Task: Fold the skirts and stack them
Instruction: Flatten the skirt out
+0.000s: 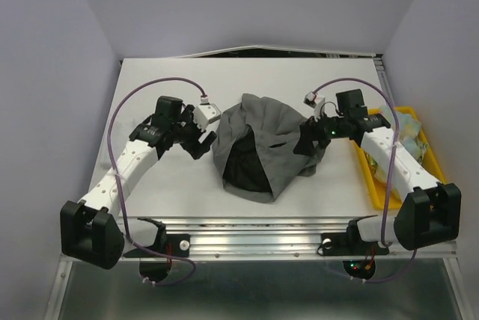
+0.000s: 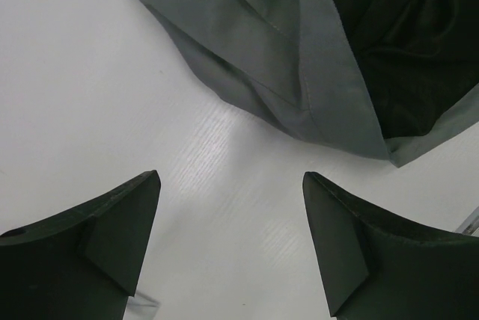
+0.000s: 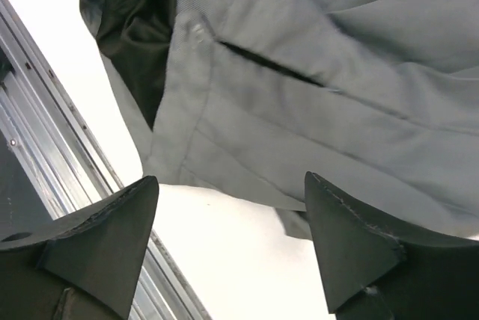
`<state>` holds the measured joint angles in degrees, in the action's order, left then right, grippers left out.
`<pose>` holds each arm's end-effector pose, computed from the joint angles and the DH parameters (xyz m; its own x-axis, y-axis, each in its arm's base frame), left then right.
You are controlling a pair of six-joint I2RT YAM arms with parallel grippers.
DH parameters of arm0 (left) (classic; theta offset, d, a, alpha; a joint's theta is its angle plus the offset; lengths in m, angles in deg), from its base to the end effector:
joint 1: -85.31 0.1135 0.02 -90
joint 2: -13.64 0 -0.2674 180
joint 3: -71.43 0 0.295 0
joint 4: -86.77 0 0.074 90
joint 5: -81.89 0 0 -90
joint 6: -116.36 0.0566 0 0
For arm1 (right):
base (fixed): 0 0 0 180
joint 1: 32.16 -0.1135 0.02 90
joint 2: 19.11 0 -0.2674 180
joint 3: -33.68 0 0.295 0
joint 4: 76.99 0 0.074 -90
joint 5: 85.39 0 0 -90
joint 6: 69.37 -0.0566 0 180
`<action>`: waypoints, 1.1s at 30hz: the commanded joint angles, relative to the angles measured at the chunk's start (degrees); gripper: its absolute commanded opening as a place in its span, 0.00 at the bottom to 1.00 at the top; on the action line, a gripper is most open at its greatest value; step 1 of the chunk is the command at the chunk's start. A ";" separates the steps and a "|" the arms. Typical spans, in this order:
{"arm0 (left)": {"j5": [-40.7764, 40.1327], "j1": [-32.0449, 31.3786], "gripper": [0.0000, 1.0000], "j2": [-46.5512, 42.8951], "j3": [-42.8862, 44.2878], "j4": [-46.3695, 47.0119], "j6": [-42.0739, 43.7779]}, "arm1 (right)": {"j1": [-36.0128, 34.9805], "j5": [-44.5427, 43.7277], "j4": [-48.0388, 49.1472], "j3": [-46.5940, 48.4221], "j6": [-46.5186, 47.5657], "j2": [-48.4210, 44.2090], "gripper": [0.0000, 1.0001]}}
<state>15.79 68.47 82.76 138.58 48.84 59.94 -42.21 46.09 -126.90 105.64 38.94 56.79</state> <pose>0.2958 -0.1135 0.2725 -0.2005 0.5890 -0.7829 0.8081 0.5512 0.2078 0.3064 0.0924 0.2586 -0.5929 -0.3441 -0.7281 -0.7392 0.5913 0.3224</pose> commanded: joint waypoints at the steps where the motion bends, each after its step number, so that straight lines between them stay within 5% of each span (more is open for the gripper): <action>1: -2.27 -4.85 0.89 0.04 1.87 4.13 -1.41 | -6.81 -6.64 2.03 -5.11 -4.50 -3.29 0.82; 8: 2.11 -5.75 0.88 1.99 2.16 3.78 -7.55 | -11.83 -13.34 11.28 -1.96 -0.39 -0.14 0.77; 15: 10.35 -1.89 0.89 1.18 -1.46 3.79 -15.73 | -21.06 -15.37 14.00 1.90 17.70 6.61 0.90; 21: 11.79 2.95 0.88 2.69 -2.07 2.55 -17.06 | -22.39 -15.19 14.96 7.88 20.28 15.06 0.89; 30: 7.56 3.39 0.89 1.80 -3.30 3.34 -20.05 | -23.53 -13.35 15.85 9.91 21.07 17.10 0.10; 33: 7.48 3.57 0.89 2.77 -3.39 3.70 -19.96 | -23.53 -12.21 14.62 10.61 21.07 15.42 0.06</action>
<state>23.29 71.57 85.78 135.63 51.63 40.77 -65.24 31.31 -113.22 111.96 59.29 76.13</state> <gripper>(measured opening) 0.891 0.105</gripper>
